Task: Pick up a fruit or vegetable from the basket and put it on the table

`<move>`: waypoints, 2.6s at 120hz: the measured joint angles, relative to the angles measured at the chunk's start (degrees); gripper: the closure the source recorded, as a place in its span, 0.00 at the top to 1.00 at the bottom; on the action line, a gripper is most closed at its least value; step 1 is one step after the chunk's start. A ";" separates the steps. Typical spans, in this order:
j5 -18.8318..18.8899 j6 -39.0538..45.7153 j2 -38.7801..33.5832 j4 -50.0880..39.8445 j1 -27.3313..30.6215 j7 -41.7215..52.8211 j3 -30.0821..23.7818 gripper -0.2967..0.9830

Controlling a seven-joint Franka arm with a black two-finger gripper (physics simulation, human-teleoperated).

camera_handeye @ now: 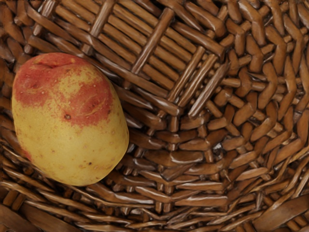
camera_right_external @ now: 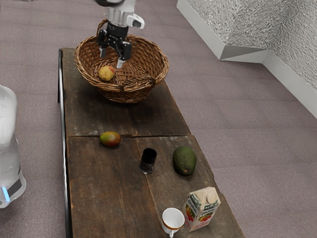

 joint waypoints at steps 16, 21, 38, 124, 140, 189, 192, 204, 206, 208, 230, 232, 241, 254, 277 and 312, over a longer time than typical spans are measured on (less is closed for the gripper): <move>0.91 0.93 0.52 0.01 0.66 -0.10 0.77 0.77; 1.11 1.32 0.80 0.03 0.68 -0.12 1.17 0.77; 1.41 2.58 2.14 0.12 0.67 -0.19 2.08 0.77; 1.58 7.90 3.91 -3.48 0.37 -0.33 5.24 0.77; 1.58 8.66 3.73 -4.45 0.37 -0.34 5.25 0.77; 1.62 10.32 4.06 -5.43 0.30 -0.32 6.12 0.77; 1.62 10.35 4.10 -5.48 0.29 -0.33 6.13 0.77; 1.66 10.49 4.27 -5.61 0.30 -0.33 6.42 0.77; 1.67 10.50 4.36 -5.62 0.29 -0.33 6.46 0.77; 1.67 10.52 4.46 -5.60 0.26 -0.33 6.49 0.77; 1.70 10.89 5.27 -5.85 0.16 -0.35 6.65 0.77; 1.70 11.03 5.36 -5.96 0.15 -0.35 6.65 0.76; 1.68 11.57 5.75 -6.17 0.12 -0.36 6.66 0.71; 1.67 12.09 6.02 -6.17 0.16 -0.39 6.66 0.57; 1.99 12.92 6.08 -6.24 0.12 -0.48 7.55 0.50; 2.13 13.22 4.03 -3.37 -0.16 -0.56 5.90 0.49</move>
